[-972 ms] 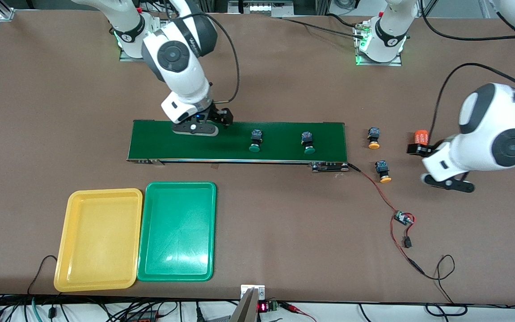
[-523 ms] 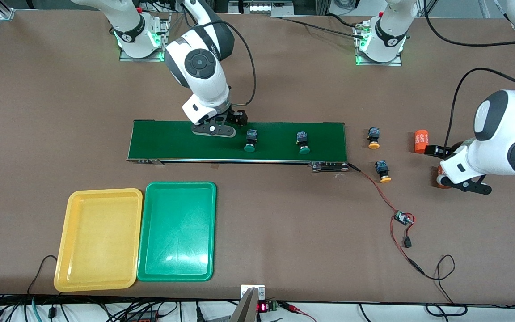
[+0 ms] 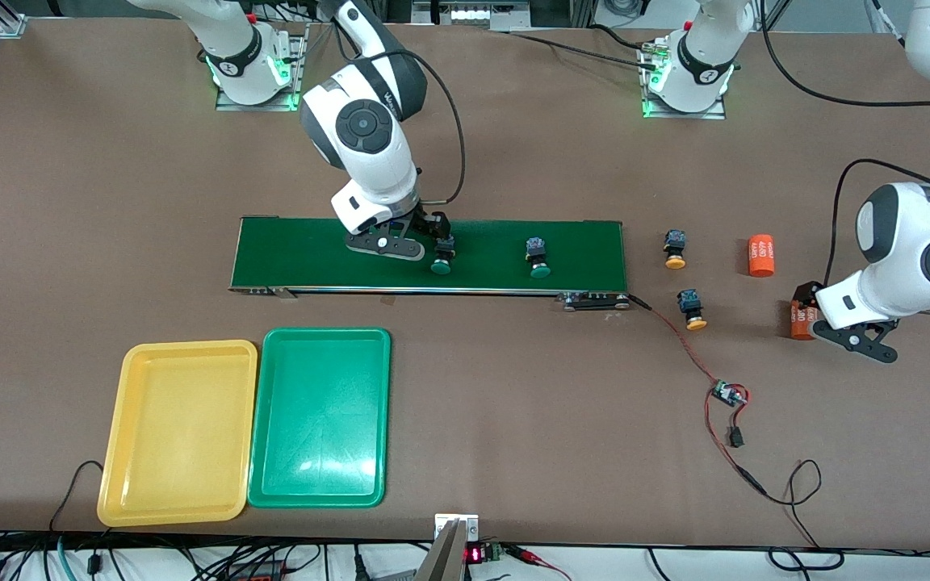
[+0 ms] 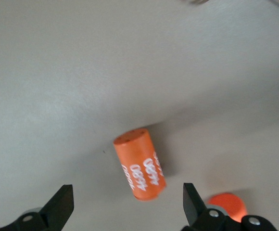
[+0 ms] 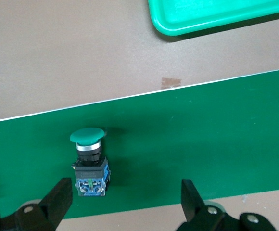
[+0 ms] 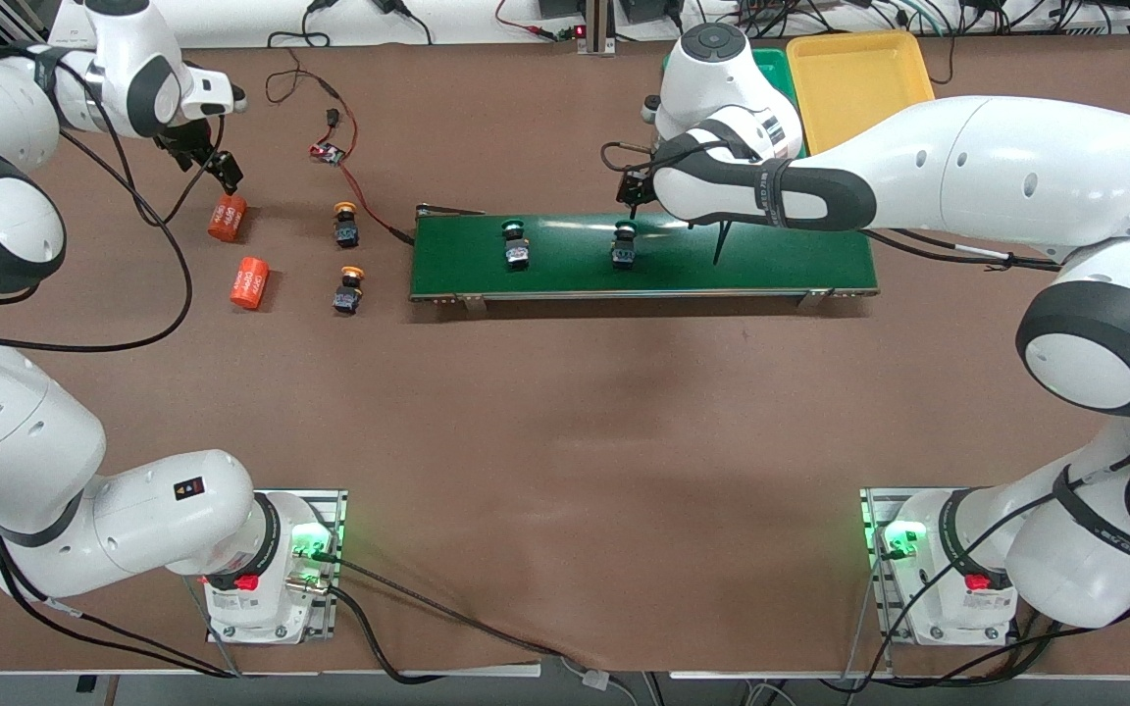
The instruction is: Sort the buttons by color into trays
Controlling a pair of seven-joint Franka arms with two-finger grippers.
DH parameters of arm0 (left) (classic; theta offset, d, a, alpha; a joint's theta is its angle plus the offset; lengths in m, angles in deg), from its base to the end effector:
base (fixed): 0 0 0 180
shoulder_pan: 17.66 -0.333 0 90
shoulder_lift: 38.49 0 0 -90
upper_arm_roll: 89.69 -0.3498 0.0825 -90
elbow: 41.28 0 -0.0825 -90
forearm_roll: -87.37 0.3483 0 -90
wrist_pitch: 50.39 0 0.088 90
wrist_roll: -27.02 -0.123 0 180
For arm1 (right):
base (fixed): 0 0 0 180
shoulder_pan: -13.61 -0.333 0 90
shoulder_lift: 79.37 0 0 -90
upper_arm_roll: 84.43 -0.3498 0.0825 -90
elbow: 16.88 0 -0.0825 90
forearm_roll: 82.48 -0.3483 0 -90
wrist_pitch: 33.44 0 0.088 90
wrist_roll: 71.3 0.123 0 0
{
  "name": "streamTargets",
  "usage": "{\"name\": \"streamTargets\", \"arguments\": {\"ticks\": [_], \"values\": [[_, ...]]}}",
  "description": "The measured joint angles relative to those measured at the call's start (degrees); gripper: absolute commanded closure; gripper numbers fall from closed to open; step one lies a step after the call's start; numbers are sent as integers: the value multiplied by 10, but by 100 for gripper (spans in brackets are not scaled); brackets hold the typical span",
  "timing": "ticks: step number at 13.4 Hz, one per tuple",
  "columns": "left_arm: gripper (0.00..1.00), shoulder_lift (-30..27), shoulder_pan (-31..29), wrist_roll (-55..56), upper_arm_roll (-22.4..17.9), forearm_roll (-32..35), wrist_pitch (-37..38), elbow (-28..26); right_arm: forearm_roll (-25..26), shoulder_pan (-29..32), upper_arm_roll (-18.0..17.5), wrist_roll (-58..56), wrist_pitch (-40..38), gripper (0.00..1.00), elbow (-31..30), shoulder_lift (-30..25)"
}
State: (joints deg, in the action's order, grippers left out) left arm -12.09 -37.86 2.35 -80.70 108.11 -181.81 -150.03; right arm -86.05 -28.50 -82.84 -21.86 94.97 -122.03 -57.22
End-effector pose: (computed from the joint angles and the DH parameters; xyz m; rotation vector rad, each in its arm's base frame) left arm 0.5994 0.1386 0.2962 -2.8875 0.6895 0.1631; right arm 0.4730 0.4097 0.3593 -3.0860 0.2968 0.0209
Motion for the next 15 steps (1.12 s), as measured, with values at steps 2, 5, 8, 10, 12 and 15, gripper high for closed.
{"name": "streamTargets", "arguments": {"ticks": [2, 5, 8, 10, 12, 15], "values": [[0, 18, -1, -5, -11, -8, -20, -5, 0, 0, 0, 0, 9, 0, 0, 8], [0, 30, -1, -6, -13, -47, -42, -17, 0, -4, -1, 0, 23, 0, 1, 35], [0, 49, -2, -19, -32, -51, -88, -25, 0, -6, -1, 0, 40, 0, 1, 49], [31, 59, -2, -23, -36, -51, -91, -26, 0, -6, -1, 0, 50, 0, 2, 52], [61, 67, -2, -24, -37, -52, -92, -28, 0, -6, -1, 1, 60, 0, 2, 55], [74, 69, -2, -24, -37, -53, -91, -29, 1, -6, -1, 1, 75, 33, 2, 65]]}}
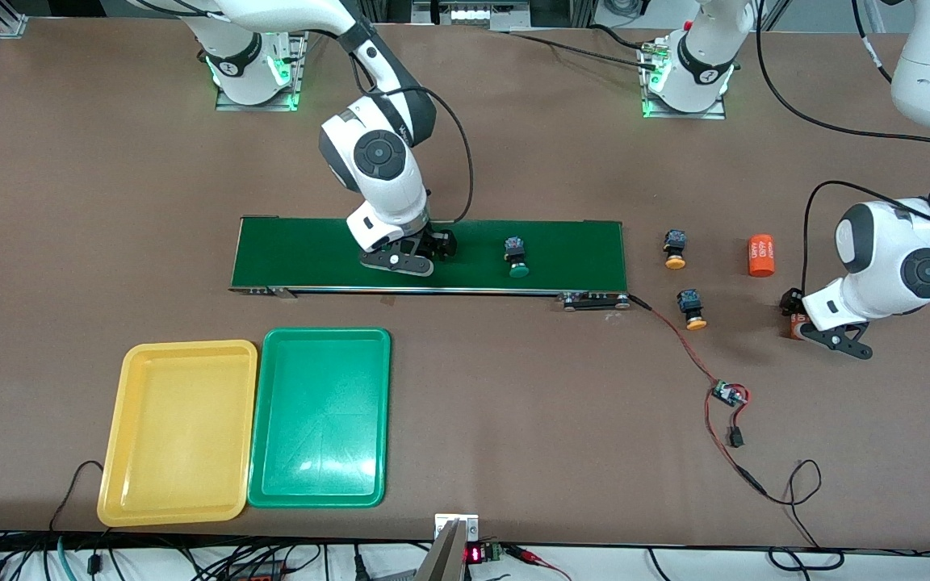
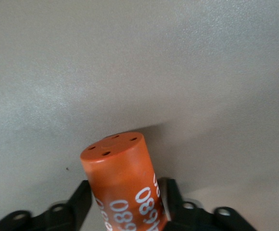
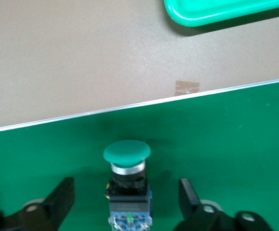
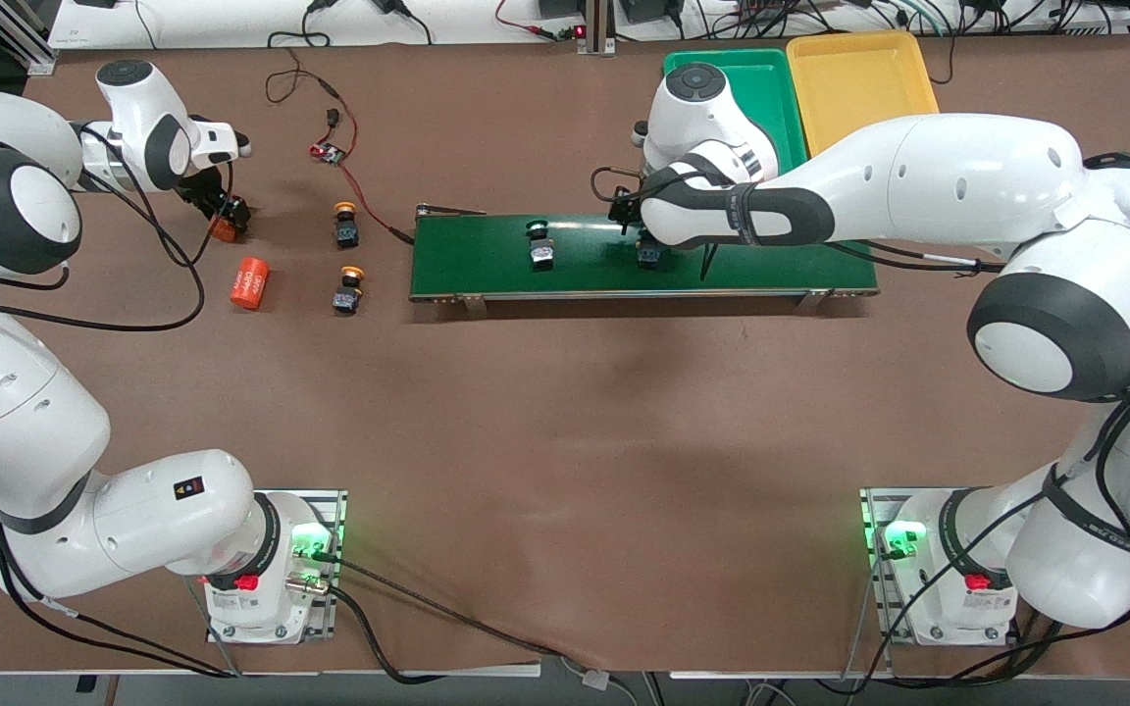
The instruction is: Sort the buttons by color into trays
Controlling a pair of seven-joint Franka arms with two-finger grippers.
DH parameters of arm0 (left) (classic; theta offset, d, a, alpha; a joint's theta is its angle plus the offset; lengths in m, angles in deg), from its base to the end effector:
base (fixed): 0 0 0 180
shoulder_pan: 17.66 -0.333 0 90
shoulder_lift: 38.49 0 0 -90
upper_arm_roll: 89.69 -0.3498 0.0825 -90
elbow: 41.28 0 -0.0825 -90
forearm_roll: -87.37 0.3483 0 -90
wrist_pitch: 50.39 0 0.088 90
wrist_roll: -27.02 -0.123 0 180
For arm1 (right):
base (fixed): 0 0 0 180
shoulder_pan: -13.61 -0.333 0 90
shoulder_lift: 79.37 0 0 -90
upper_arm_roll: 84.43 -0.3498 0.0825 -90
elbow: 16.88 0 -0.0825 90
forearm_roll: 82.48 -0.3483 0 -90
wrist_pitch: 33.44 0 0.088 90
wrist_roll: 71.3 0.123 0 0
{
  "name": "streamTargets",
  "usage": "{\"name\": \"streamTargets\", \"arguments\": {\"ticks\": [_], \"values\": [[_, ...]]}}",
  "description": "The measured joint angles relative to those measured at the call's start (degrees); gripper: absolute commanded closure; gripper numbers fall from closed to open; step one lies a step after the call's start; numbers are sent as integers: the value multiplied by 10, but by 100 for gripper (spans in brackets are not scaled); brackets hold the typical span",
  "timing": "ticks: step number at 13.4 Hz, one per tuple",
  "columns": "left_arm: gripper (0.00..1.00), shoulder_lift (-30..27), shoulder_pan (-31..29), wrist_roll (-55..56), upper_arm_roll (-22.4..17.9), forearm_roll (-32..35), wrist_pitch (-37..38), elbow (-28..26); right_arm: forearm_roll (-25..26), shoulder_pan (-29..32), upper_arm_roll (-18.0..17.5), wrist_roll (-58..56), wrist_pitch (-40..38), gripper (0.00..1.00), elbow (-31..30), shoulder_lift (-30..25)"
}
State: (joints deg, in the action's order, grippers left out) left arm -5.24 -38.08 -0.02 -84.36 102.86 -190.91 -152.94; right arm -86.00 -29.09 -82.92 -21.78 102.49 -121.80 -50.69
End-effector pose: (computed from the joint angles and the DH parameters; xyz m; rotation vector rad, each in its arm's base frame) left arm 0.5849 0.1638 0.2148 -2.9932 0.6230 0.1610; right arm 0.4814 0.4253 0.3006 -3.0773 0.2857 -0.0104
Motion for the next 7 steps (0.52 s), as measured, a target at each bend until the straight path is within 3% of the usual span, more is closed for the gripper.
{"name": "streamTargets", "arguments": {"ticks": [4, 7], "values": [[78, -22, 3, -2, 7, 0, 62, 11, 7, 0, 0, 0, 3, 77, 0, 4], [81, -74, 6, -22, 56, 0, 150, 16, 8, 0, 2, 0, 3, 91, 0, 4]]}}
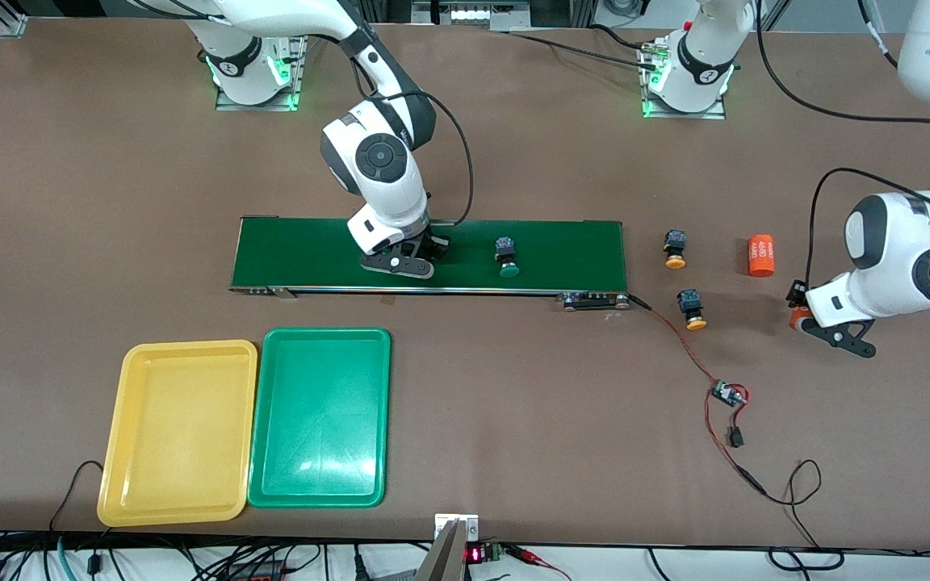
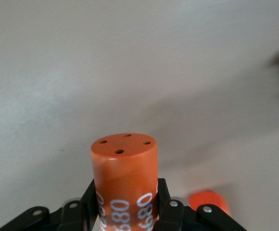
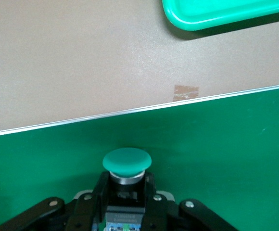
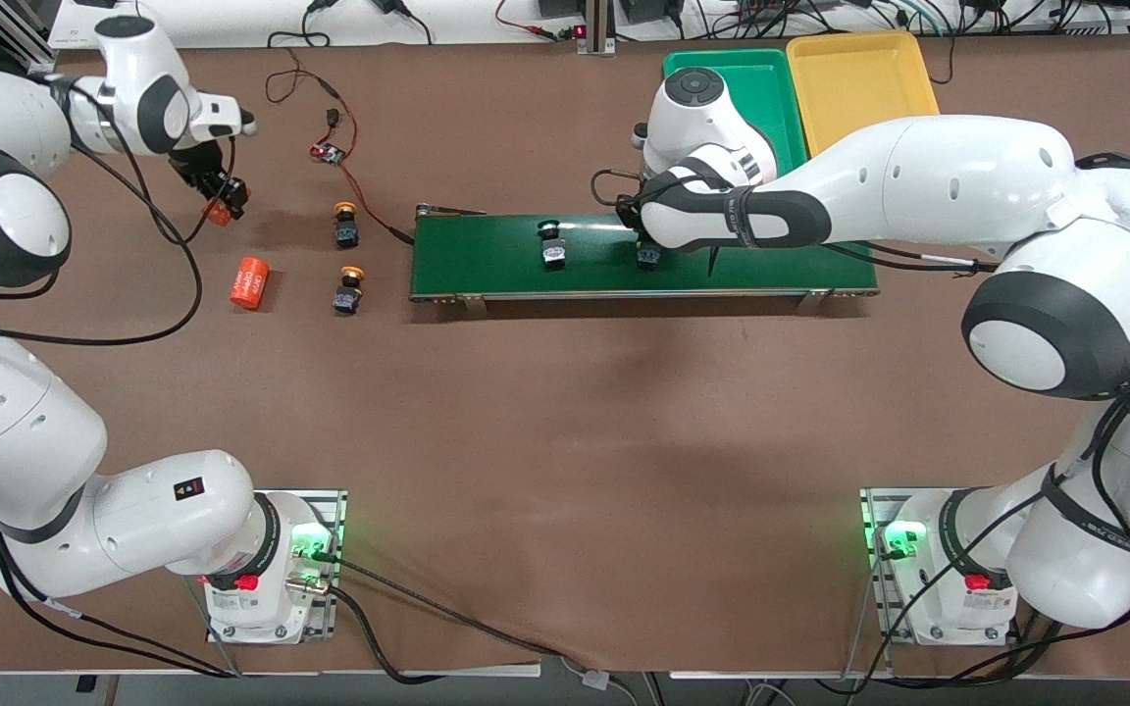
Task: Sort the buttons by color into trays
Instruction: 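Carry the green button into the green tray with the right gripper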
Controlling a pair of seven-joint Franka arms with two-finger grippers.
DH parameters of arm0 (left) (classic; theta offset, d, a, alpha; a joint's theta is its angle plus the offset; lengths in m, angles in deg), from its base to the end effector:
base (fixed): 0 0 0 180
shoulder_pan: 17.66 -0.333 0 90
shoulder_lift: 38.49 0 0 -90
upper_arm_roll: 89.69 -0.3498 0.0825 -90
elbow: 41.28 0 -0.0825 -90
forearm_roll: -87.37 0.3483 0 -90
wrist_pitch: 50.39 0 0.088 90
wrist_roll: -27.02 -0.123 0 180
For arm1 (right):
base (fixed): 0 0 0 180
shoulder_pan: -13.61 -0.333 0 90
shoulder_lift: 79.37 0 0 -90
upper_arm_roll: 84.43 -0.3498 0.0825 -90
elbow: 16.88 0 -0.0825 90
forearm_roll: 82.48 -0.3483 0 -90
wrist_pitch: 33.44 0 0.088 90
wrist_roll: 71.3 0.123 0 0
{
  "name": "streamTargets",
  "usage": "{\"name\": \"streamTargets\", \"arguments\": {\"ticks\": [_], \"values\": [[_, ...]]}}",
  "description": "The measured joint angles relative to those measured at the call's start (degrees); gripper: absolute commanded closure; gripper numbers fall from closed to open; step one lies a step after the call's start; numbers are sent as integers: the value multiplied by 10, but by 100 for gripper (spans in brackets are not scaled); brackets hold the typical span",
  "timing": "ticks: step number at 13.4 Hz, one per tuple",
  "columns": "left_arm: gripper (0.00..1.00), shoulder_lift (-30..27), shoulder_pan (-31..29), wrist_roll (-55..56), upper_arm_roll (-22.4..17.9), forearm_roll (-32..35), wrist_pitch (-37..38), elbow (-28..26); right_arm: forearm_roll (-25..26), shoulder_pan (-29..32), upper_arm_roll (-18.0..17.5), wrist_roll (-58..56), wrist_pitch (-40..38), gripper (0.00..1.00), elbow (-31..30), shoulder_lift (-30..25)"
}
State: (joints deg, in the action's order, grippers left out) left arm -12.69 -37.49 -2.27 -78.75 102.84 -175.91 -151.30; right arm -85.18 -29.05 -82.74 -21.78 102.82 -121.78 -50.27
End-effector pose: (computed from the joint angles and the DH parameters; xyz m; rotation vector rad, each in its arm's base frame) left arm 0.5840 0.1120 0.2875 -2.9628 0.7885 0.3009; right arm 0.4835 0.4237 0.2966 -3.0875 0.2765 -0.0226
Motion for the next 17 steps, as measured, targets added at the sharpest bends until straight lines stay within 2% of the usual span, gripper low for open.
{"name": "streamTargets", "arguments": {"ticks": [4, 7, 10, 12, 14, 16, 17], "values": [[81, -53, 37, -88, 86, -6, 77, -1, 6, 0, 19, -2, 0, 91, 5, -4], [81, -57, 54, -107, 180, -9, 84, -3, 27, 3, 65, -41, -8, 91, 31, -18], [84, -57, 76, -109, 256, -10, 85, -13, 29, 23, 108, -131, -41, 91, 90, -26], [84, -51, 96, -116, 285, -10, 80, -20, 29, 68, 114, -203, -50, 91, 118, -26], [84, -40, 129, -118, 291, -10, 41, -37, 29, 118, 114, -273, -51, 91, 125, -19], [83, -32, 139, -118, 291, -10, -48, -80, 29, 143, 114, -309, -47, 91, 135, 3], [79, -28, 139, -120, 290, -10, -87, -102, 29, 148, 114, -317, -39, 91, 145, 20]]}}
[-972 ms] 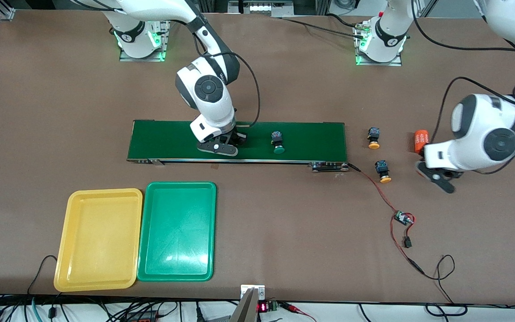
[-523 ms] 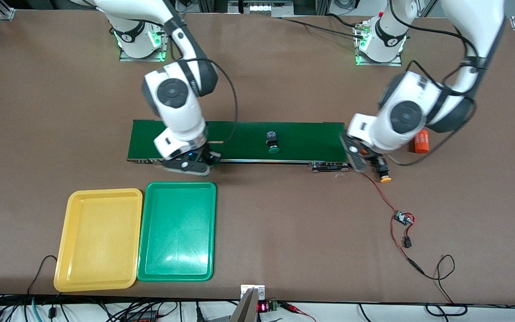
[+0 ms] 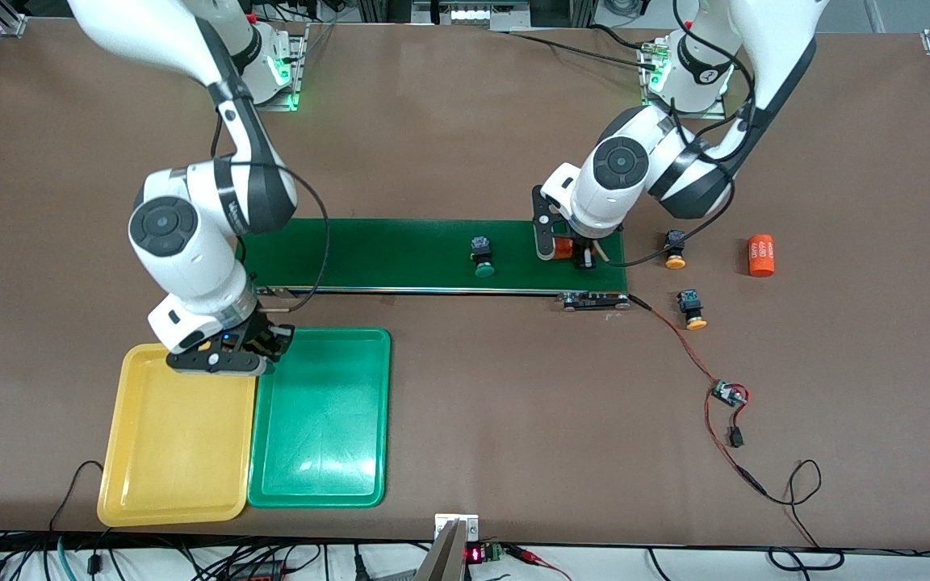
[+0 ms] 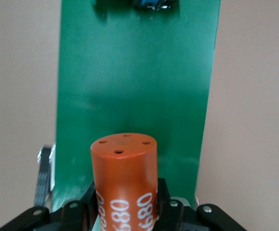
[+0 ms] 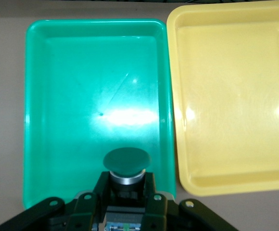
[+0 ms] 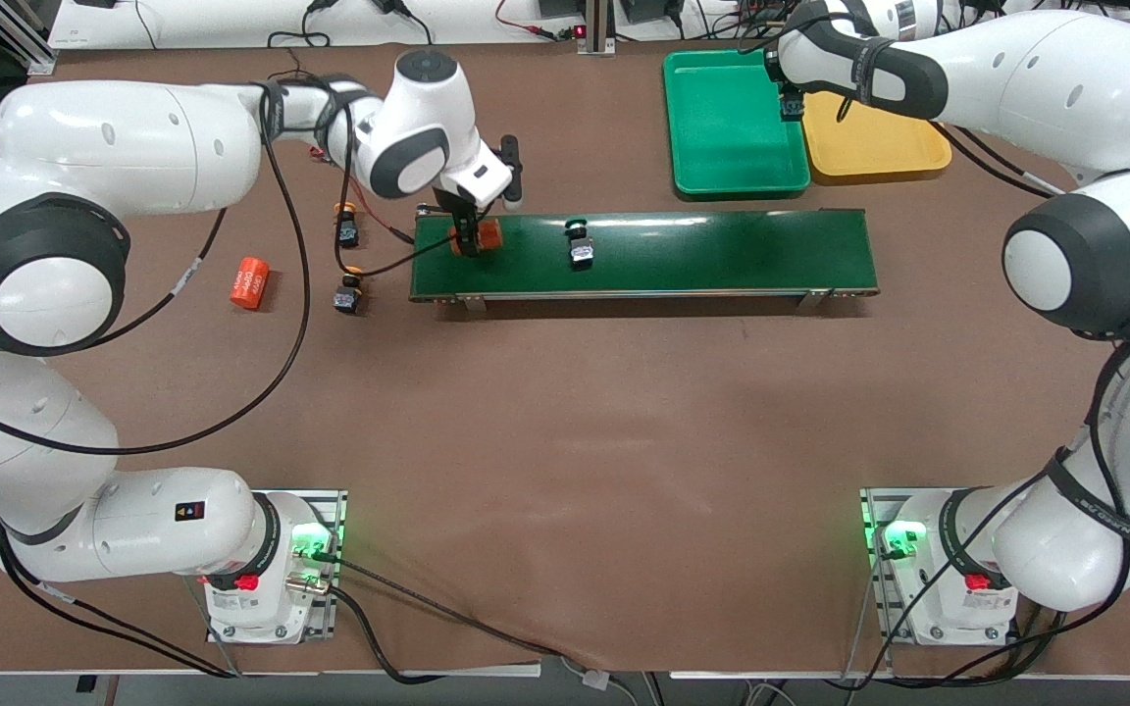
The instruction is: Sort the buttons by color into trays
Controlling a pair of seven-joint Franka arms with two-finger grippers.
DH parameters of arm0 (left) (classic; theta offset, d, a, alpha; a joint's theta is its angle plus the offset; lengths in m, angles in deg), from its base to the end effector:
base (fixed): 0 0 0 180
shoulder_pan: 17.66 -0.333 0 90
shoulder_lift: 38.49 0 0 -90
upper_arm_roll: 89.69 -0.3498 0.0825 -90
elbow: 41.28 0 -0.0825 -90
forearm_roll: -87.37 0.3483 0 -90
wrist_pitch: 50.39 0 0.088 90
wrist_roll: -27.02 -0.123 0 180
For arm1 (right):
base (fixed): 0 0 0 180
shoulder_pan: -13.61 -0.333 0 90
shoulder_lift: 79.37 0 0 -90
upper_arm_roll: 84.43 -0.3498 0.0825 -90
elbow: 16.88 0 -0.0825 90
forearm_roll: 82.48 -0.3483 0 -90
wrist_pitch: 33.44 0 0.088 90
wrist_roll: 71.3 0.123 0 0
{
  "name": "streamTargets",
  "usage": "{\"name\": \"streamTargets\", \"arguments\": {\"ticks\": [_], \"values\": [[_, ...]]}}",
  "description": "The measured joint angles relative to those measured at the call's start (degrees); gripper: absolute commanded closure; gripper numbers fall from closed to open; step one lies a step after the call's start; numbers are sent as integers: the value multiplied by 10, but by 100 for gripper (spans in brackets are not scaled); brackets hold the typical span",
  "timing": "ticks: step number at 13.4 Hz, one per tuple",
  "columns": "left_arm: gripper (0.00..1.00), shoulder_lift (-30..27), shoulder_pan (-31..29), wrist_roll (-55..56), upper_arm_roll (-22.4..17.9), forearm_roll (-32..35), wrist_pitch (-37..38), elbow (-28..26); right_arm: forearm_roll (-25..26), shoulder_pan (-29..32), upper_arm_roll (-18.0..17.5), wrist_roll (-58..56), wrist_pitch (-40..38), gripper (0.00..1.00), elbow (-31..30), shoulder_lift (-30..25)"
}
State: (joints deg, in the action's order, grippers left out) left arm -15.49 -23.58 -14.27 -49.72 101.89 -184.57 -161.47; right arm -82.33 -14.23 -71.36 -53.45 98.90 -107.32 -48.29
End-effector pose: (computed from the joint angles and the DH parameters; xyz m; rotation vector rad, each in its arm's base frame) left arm 0.4763 -0.2946 0.3062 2.2755 -2.0461 -0.0605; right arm 0.6695 0.2054 0.3817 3.0678 -0.0131 0.3486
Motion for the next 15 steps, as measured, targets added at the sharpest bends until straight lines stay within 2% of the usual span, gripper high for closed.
{"name": "streamTargets", "arguments": {"ticks": [1, 2, 6, 9, 10, 11, 12, 14, 15], "values": [[44, 3, -1, -3, -1, 1, -22, -14, 0, 1, 0, -2, 12, 90, 13, 19], [0, 5, -1, -7, -2, 2, -31, -19, 0, 1, -1, -2, 32, 90, 25, 38], [0, -8, -8, -9, -3, 4, -27, -13, 0, 2, -1, -3, 97, 87, 46, 85], [0, -61, -19, -8, -13, 4, 53, 3, 0, 4, -1, -3, 124, 87, 46, 118], [0, -82, -22, -7, -28, 2, 89, 11, 0, 4, -1, -3, 128, 83, 47, 130], [0, -100, -24, -6, -50, -1, 121, 21, 0, 4, -2, -2, 130, 70, 47, 140], [0, -113, -29, -6, -80, -7, 144, 31, 0, 4, -2, -2, 132, 67, 47, 148], [0, -120, -45, -8, -153, -20, 156, 45, 0, 4, -2, -1, 132, 48, 48, 161], [0, -117, -51, -9, -193, -23, 156, 49, 0, 4, -3, -1, 133, 27, 48, 165]]}}
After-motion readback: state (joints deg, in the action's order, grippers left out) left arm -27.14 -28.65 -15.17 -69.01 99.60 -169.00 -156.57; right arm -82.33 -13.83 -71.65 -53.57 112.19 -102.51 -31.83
